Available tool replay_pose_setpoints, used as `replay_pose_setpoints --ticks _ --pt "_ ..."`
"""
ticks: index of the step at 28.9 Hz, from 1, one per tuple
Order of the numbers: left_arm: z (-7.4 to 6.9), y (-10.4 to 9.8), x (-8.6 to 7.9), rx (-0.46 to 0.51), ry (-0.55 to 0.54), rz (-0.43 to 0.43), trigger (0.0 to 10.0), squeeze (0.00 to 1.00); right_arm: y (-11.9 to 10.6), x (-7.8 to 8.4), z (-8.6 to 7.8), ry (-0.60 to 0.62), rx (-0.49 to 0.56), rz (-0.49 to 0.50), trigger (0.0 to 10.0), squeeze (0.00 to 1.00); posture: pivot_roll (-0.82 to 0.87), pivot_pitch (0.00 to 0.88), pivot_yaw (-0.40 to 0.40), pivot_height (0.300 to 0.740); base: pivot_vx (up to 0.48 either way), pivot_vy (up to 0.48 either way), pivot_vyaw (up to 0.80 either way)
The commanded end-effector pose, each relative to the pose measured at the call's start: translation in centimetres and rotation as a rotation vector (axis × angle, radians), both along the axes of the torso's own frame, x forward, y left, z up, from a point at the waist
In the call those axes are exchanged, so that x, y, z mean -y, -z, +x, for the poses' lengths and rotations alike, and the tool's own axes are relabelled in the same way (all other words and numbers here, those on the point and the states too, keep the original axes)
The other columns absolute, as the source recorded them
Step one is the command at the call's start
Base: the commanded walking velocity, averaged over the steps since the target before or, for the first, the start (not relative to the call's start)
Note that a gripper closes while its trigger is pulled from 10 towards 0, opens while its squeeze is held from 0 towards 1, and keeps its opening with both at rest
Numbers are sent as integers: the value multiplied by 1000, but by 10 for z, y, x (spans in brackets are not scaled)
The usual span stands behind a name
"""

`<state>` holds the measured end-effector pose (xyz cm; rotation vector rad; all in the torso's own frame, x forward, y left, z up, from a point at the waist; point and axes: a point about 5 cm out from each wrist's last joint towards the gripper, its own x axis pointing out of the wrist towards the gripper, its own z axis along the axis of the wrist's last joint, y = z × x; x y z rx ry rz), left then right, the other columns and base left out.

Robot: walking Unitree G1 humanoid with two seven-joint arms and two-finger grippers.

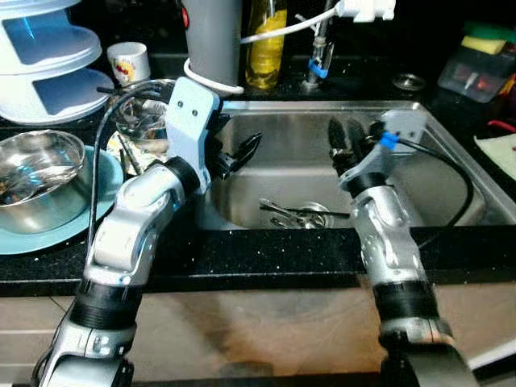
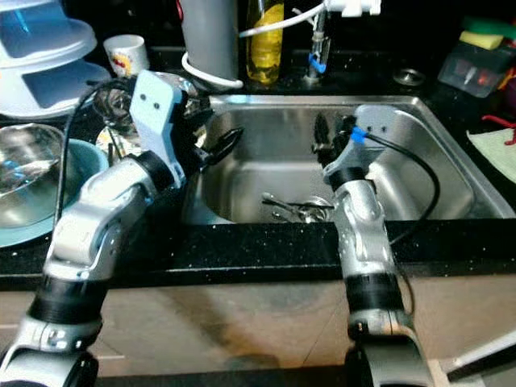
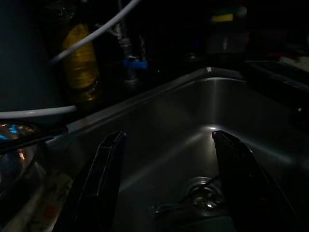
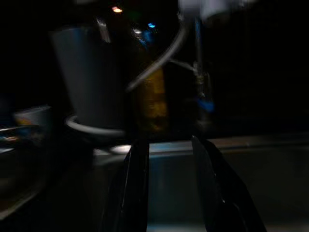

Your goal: Kitchen organization

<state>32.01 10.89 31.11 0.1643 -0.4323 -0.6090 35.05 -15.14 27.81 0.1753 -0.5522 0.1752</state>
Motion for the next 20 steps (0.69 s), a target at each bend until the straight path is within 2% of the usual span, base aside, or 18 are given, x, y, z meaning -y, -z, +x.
replay_pose_setpoints --ticks 1,2,4,5,8,13,20 --pt "-6 3 3 -13 6 12 10000 0 4 -5 -8 -28 -32 13 10000 0 -25 152 -30 740 0 0 0" --pt "-6 3 3 -13 6 12 10000 0 4 -5 -8 -28 -32 13 10000 0 -25 152 -30 740 0 0 0" --pt "-11 10 2 -38 -27 -21 10000 0 12 -12 -23 -68 -46 -23 10000 0 -31 154 -24 740 0 0 0" --pt "-11 10 2 -38 -27 -21 10000 0 12 -12 -23 -68 -46 -23 10000 0 -31 154 -24 740 0 0 0" --pt "-16 21 -1 -73 -60 -49 10000 0 17 -19 -36 -122 -73 -34 10000 0 -34 156 -24 740 0 0 0" --pt "-20 21 -1 -75 -54 -62 10000 0 19 -28 -46 -220 -95 -49 10000 0 -32 158 -29 740 0 0 0" --pt "-20 23 -7 -86 -91 -43 10000 0 17 -27 -50 -230 -125 -58 10000 0 -31 159 -31 740 0 0 0"
